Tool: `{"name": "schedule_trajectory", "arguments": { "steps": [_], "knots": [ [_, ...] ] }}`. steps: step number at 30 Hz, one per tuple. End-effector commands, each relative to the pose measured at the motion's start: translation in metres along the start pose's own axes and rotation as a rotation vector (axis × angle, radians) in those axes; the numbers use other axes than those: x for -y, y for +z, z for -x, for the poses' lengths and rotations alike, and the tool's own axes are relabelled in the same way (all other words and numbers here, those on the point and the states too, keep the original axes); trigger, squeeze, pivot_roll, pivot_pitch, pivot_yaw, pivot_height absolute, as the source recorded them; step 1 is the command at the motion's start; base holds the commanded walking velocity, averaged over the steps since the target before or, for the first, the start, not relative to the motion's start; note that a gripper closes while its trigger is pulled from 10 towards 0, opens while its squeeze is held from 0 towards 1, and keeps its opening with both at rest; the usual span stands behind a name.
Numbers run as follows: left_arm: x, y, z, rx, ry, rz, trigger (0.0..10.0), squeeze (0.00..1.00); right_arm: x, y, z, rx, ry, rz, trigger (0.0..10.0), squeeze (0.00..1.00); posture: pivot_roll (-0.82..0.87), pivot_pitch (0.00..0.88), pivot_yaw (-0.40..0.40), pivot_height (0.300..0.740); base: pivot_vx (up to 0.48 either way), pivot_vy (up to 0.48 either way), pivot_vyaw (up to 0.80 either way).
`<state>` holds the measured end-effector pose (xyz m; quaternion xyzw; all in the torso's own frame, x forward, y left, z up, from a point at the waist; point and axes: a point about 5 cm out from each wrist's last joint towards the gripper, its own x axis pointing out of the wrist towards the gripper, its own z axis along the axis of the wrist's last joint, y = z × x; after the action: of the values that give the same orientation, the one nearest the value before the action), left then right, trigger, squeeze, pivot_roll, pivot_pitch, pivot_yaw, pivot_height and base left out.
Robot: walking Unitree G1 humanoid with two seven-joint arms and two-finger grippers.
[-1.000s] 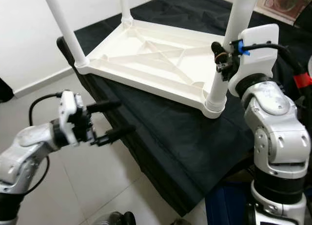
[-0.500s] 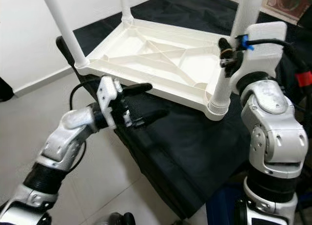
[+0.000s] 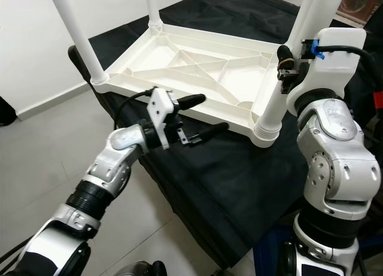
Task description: Building children table
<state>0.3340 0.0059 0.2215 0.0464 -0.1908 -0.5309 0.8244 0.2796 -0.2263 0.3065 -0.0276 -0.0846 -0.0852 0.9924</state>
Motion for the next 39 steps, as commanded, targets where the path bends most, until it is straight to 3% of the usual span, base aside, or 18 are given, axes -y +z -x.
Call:
{"name": "schedule_trajectory", "arguments": {
  "steps": [1,5,7,8,9,11,15,19,28,29,39],
  "knots": [
    [0.000,-0.005,-0.004,-0.019,-0.015,-0.016,10.0,0.00,0.004,-0.053,0.000,-0.313,-0.039,-0.018,10.0,0.00,-0.13,0.196,0.117,0.740,0.000,0.000,0.00],
    [0.000,-0.004,-0.010,-0.019,-0.027,-0.015,10.0,0.00,0.002,-0.053,0.001,-0.311,-0.034,-0.020,10.0,0.00,-0.13,0.200,0.120,0.740,0.000,0.000,0.00],
    [-0.002,0.003,-0.029,-0.014,-0.040,-0.028,10.0,0.00,-0.003,-0.050,0.003,-0.302,-0.016,-0.028,10.0,0.00,-0.15,0.224,0.144,0.740,0.000,0.000,0.00],
    [-0.002,0.003,-0.029,-0.014,-0.040,-0.028,10.0,0.00,-0.003,-0.050,0.003,-0.302,-0.016,-0.028,10.0,0.00,-0.15,0.224,0.144,0.740,0.000,0.000,0.00],
    [-0.004,0.011,-0.043,-0.012,-0.045,-0.051,10.0,0.00,-0.009,-0.046,0.005,-0.291,-0.001,-0.029,10.0,0.00,-0.16,0.237,0.156,0.740,0.000,0.000,0.00],
    [-0.004,0.011,-0.043,-0.012,-0.045,-0.051,10.0,0.00,-0.009,-0.046,0.005,-0.291,-0.001,-0.029,10.0,0.00,-0.16,0.237,0.156,0.740,0.000,0.000,0.00],
    [-0.004,0.030,-0.065,0.025,-0.077,-0.061,10.0,0.00,-0.020,-0.036,0.005,-0.275,0.018,-0.030,10.0,0.00,-0.19,0.259,0.176,0.740,0.000,0.000,0.00],
    [0.003,0.035,-0.077,0.036,-0.095,-0.066,10.0,0.00,-0.021,-0.035,0.008,-0.270,0.026,-0.033,10.0,0.00,-0.20,0.263,0.185,0.740,0.000,0.000,0.00],
    [0.008,0.028,-0.083,-0.023,-0.082,-0.104,10.0,0.00,-0.028,-0.029,0.010,-0.241,0.090,-0.047,10.0,0.00,-0.20,0.258,0.188,0.740,0.000,0.000,0.00],
    [0.007,0.025,-0.082,-0.037,-0.070,-0.104,0.0,0.00,-0.030,-0.028,0.010,-0.235,0.104,-0.046,10.0,0.00,-0.20,0.255,0.187,0.740,0.000,0.000,0.00],
    [-0.004,0.022,-0.072,-0.029,-0.007,-0.111,0.0,0.00,-0.043,-0.023,0.009,-0.198,0.204,-0.008,10.0,0.00,-0.19,0.246,0.168,0.740,0.000,0.000,0.00]
  ]
}}
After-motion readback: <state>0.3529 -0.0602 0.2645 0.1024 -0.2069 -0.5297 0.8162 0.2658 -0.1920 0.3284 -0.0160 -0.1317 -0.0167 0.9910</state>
